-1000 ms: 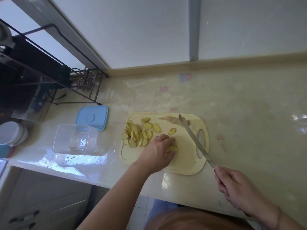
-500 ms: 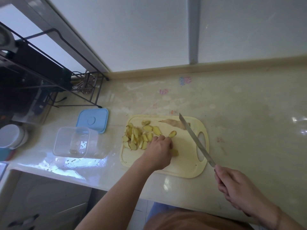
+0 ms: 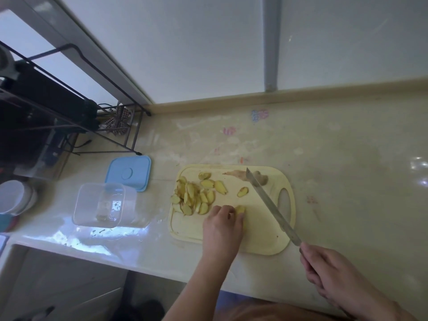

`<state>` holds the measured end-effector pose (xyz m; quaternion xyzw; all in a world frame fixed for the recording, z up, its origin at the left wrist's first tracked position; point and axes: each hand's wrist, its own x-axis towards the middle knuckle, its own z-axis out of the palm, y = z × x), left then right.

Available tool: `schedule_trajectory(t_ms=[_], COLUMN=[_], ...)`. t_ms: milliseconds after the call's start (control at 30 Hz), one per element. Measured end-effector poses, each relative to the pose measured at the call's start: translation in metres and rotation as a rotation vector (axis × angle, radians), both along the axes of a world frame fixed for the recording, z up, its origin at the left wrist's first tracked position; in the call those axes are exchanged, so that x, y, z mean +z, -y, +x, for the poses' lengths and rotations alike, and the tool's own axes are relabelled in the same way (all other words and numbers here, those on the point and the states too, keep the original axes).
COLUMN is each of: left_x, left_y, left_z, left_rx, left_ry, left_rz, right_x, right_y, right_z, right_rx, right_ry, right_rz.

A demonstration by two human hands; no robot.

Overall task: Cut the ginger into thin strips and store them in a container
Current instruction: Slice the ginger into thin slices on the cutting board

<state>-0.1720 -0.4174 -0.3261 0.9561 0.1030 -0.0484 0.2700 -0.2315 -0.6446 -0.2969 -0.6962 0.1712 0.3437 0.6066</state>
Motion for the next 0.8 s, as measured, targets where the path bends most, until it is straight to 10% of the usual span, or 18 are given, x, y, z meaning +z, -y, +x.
schedule_trajectory(t_ms=[500, 567, 800], left_x=[0.008, 0.007, -0.001], left_y=[-0.031, -0.033, -0.036], left_z=[0.024, 0.025, 0.026], left_rx=[0.164, 0.153, 0.044], left_ry=[-0.416, -0.449, -0.426], left_rz=[-0.414, -0.483, -0.528], right_x=[0.0, 0.004, 0.003], right_y=[-0.058, -0.086, -0.109], right_z=[-0.047, -0.042, -0.072], right_rx=[-0.055, -0.364, -0.387], right_ry=[0.088, 0.215, -0.033], right_rz=[-0.133, -0.268, -0.111])
